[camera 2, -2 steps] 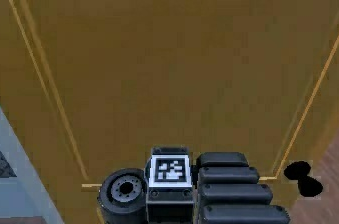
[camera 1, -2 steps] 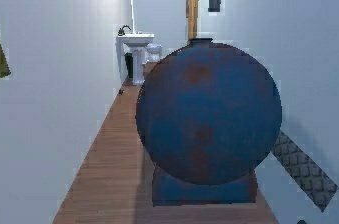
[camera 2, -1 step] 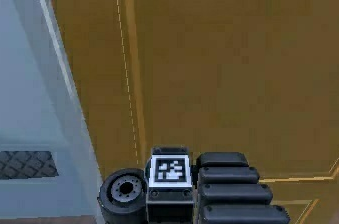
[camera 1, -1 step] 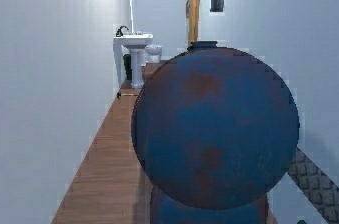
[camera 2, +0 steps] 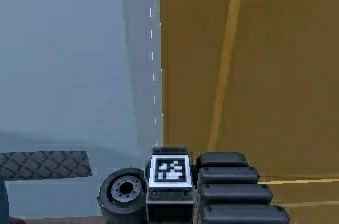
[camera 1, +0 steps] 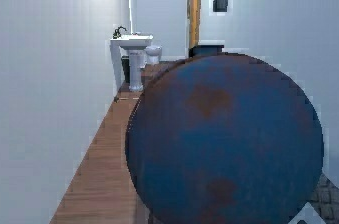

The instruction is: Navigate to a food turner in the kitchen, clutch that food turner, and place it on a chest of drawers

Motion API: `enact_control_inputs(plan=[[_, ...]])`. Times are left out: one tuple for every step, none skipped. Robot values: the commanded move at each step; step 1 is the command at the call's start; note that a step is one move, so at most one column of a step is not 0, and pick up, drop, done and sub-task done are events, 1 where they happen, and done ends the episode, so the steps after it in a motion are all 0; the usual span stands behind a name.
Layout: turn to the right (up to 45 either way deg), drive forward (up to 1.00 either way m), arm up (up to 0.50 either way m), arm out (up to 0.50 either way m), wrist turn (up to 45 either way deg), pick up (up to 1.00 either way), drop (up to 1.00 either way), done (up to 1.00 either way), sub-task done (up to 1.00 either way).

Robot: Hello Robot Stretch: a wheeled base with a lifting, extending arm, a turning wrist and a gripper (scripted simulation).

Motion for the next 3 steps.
enact_control_inputs(plan=[[-33.0,0.00,0.00,0.00,0.0,0.00,0.00,0.00,0.00],[0.0,0.85,0.00,0.00,0.0,0.00,0.00,0.00,0.00],[27.0,0.00,0.00,0.00,0.0,0.00,0.00,0.00,0.00]])
